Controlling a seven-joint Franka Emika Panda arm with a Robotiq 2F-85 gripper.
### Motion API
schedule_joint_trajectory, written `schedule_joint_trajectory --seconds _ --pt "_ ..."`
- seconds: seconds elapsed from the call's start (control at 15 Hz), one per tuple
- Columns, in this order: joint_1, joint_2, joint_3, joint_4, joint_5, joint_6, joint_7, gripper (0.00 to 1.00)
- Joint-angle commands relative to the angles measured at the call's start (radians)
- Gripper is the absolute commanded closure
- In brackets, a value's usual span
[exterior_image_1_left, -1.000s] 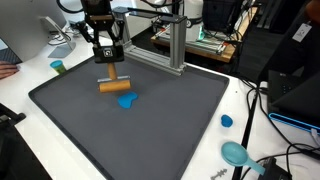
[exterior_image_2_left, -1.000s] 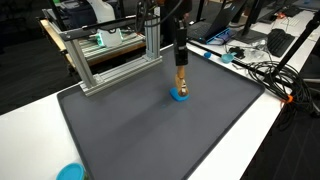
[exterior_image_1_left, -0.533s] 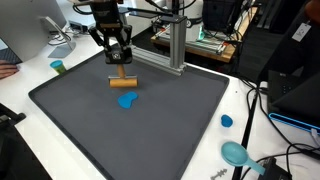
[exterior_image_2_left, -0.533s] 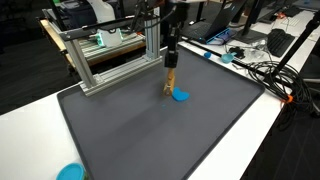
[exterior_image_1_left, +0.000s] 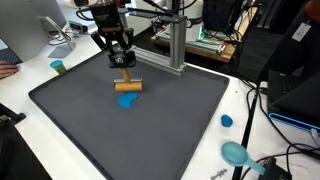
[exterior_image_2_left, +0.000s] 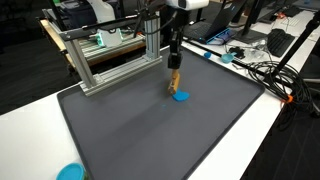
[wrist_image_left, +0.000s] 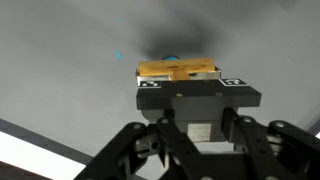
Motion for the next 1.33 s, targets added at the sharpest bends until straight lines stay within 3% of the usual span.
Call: schedule_joint_trajectory --seconds 0.0,0.07,0.13,0.53,1.27 --pt "-0.012 0.005 0.013 0.008 -0.002 -0.004 0.007 0.53" --pt "-0.012 0.010 0.013 0.012 0.000 -0.006 0.009 0.53" --pt "-0.012 0.012 0.013 0.014 0.000 -0.006 0.010 0.78" --pt "-0.021 0.027 0.023 0.021 0.014 0.079 -0.010 0.78" --pt "-0.075 0.136 0.046 0.127 0.076 0.042 -0.057 0.78"
